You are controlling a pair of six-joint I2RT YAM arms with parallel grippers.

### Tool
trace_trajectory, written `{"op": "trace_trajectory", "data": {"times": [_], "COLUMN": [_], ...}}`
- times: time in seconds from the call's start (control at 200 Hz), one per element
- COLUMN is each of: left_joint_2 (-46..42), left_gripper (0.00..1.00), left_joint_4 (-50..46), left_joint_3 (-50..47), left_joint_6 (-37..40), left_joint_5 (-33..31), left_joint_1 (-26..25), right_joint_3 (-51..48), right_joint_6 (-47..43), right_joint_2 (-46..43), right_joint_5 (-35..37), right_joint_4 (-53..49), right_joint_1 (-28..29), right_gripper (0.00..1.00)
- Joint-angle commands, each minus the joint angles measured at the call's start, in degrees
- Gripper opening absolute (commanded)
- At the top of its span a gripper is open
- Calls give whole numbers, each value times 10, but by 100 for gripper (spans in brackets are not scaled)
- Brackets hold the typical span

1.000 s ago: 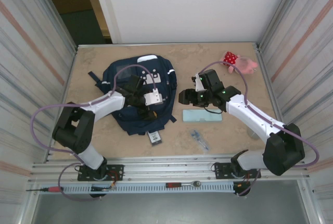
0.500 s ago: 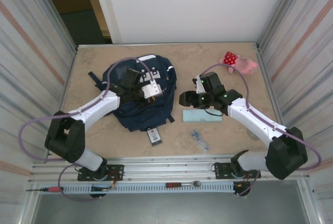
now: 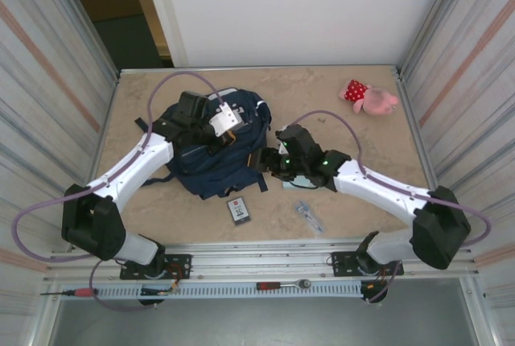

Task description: Pack the student bag

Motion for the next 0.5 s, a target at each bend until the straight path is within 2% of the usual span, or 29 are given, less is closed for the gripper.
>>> {"op": "trace_trajectory", "data": {"times": [0.0, 0.07, 0.155, 0.21, 0.361, 0.496], "left_joint_2": [-39, -48, -55, -59, -59, -52], "left_gripper": [0, 0, 0, 0, 0, 0], "left_joint_4": [28, 32, 30, 22, 5, -2], "left_joint_3": [35, 38, 54, 72, 122, 155], "left_joint_6": [-37, -50, -59, -59, -53, -50], "left_joint_5": [34, 47, 53, 54, 60, 77], "left_joint_1": [2, 2, 2, 2, 3, 6], "right_joint_3": [21, 41, 45, 29, 0, 12], "right_joint_6": [60, 58, 50, 52, 50, 38], "right_joint_2": [37, 66, 98, 113, 144, 160], "right_joint_5": [6, 27, 71, 77, 84, 78], "right_joint_4": [26, -13, -71, -71, -53, -25], "right_joint_1": [6, 3, -7, -19, -43, -41], "right_gripper": [67, 64, 47, 42, 38, 38]}}
